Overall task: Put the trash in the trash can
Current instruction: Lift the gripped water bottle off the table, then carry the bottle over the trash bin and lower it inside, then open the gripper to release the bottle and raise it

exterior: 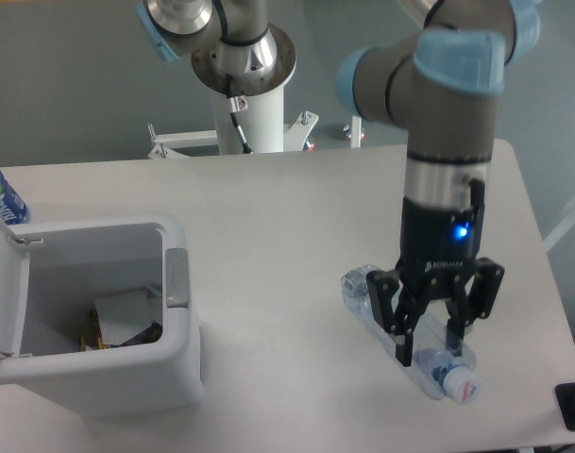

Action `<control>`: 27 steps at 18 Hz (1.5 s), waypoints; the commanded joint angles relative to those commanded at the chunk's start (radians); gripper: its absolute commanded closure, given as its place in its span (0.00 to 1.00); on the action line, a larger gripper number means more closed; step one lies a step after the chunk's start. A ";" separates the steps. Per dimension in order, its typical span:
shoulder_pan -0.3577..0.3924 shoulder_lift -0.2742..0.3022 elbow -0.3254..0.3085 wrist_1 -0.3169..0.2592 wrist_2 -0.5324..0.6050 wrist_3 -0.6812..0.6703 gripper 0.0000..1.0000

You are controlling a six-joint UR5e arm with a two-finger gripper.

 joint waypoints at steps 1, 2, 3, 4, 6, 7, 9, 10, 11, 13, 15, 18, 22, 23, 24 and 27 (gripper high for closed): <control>-0.011 0.011 0.000 0.000 0.000 -0.006 0.39; -0.021 0.020 0.000 0.000 0.000 -0.008 0.39; -0.040 0.026 0.002 0.002 0.000 -0.008 0.39; -0.061 0.031 0.005 0.002 0.000 -0.008 0.39; -0.093 0.054 0.002 0.002 0.000 -0.009 0.39; -0.110 0.069 -0.002 0.000 0.000 -0.011 0.39; -0.150 0.098 -0.017 0.000 0.000 -0.011 0.39; -0.170 0.107 -0.029 0.000 0.002 -0.009 0.39; -0.192 0.112 -0.038 0.000 0.002 -0.011 0.39; -0.254 0.112 -0.049 0.000 0.003 -0.011 0.39; -0.282 0.112 -0.048 0.002 0.002 -0.011 0.39; -0.318 0.111 -0.055 0.002 0.002 -0.011 0.39; -0.374 0.086 -0.067 0.002 0.002 -0.008 0.39; -0.380 0.081 -0.078 0.002 0.002 -0.008 0.39; -0.391 0.078 -0.090 0.002 0.002 -0.005 0.37; -0.397 0.071 -0.120 0.002 0.003 -0.002 0.30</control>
